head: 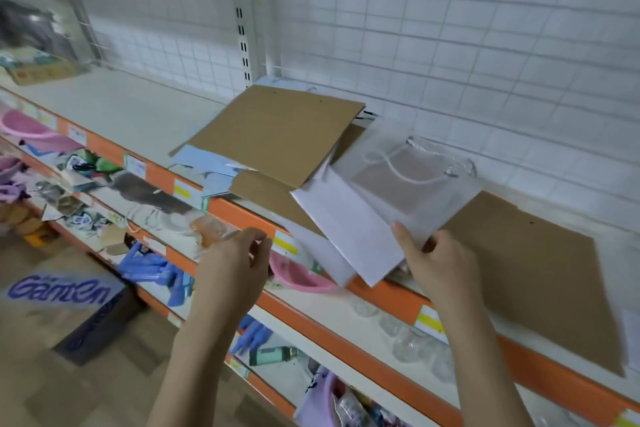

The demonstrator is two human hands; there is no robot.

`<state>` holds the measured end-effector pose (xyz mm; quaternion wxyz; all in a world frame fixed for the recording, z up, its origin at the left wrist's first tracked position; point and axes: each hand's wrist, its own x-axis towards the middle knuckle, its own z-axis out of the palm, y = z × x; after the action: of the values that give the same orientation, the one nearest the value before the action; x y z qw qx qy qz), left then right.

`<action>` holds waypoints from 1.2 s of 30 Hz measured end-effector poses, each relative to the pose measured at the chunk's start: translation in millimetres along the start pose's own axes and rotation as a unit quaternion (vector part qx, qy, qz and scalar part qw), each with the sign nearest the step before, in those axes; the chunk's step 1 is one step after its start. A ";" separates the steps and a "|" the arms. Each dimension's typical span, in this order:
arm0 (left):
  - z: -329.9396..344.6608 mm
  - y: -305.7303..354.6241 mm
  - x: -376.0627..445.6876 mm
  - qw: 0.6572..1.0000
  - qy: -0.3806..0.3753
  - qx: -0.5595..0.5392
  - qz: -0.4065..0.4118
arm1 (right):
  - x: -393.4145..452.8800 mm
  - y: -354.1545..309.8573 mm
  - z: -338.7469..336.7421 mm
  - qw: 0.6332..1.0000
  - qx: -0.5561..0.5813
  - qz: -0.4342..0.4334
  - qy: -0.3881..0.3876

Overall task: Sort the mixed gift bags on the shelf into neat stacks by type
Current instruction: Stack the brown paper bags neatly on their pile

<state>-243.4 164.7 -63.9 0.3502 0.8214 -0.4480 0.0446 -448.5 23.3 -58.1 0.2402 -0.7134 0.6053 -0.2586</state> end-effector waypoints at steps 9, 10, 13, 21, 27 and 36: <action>12.5 14.3 76.9 0.997 0.022 -0.022 0.070 | 39.2 -1.2 -9.5 0.997 0.064 0.043 0.027; 15.3 19.5 85.5 0.996 0.027 -0.027 0.085 | 44.5 -0.8 -13.5 0.996 0.069 0.043 0.042; 24.6 32.7 106.4 0.995 0.022 -0.032 0.088 | 57.4 -1.4 -20.8 0.992 0.090 0.045 0.076; 45.7 14.5 144.8 0.988 0.010 -0.079 0.136 | 65.3 -18.2 -11.9 0.982 0.085 0.051 0.158; 51.8 -7.1 185.7 0.986 -0.033 -0.118 0.112 | 72.4 -53.8 -3.2 0.974 0.088 0.037 0.206; 32.6 -78.7 261.8 0.997 -0.033 -0.045 0.055 | 58.0 -87.0 24.8 0.963 0.068 0.093 0.242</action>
<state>-35.2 -12.1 -29.2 0.3686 0.7800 -0.5055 0.0160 -360.1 -20.1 -15.1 0.1570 -0.5524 0.6899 -0.4408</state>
